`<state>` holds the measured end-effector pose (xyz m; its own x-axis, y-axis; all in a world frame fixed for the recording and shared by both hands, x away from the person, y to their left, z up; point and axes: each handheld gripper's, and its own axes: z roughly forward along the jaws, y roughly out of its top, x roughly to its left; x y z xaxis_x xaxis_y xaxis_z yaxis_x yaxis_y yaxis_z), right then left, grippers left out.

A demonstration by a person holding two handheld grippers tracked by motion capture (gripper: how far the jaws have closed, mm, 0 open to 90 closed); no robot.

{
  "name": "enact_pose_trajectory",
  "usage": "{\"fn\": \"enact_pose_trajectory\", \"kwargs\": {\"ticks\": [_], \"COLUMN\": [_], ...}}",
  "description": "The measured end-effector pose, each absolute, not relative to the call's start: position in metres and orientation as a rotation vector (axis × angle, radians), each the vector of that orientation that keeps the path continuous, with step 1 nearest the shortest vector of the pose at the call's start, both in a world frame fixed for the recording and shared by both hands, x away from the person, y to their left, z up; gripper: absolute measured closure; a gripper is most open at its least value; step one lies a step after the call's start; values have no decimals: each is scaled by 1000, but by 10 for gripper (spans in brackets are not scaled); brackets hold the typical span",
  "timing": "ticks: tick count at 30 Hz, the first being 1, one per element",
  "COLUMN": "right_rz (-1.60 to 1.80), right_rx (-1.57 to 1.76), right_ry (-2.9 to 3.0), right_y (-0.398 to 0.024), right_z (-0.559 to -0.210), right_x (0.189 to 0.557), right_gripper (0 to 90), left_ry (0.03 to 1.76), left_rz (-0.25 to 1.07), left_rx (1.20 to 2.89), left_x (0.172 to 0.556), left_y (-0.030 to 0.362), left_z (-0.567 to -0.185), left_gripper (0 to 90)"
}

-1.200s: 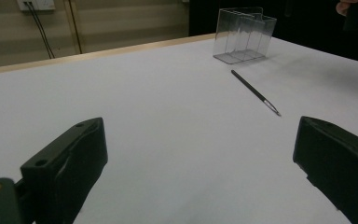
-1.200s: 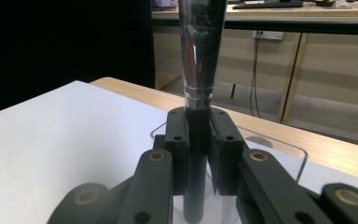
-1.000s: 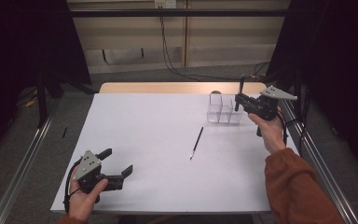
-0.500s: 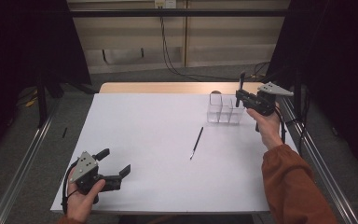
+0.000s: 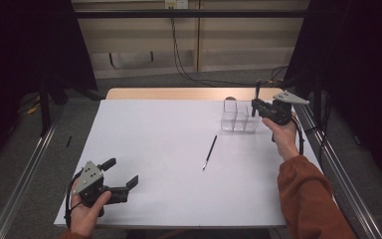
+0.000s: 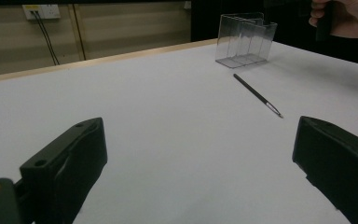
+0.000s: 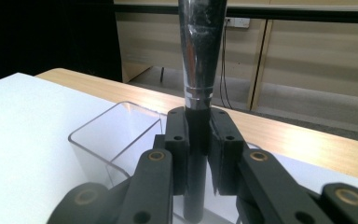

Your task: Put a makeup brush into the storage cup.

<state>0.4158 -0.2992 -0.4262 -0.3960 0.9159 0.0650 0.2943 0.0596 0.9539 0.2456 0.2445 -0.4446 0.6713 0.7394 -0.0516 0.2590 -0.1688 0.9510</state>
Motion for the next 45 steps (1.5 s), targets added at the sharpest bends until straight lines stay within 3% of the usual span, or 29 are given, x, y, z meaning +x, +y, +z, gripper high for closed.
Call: {"fn": "enact_pose_trajectory", "kwargs": {"ticks": [29,37,45], "right_rz": [1332,1357,1380], "right_rx": [1273,1277,1277], "right_ry": [1762,1751,1732], "right_y": [-302,-302,-304], "right_z": [-447,-447,-444], "right_x": [418,416,407], "right_gripper": [767,640,391], "left_ry": [797,798,801], "left_rz": [516,520,515], "left_rx": [1757,1758,1754], "left_x": [248,248,248], "left_y": [245,244,245], "left_z": [-447,-447,-447], "left_gripper": [33,33,35]}}
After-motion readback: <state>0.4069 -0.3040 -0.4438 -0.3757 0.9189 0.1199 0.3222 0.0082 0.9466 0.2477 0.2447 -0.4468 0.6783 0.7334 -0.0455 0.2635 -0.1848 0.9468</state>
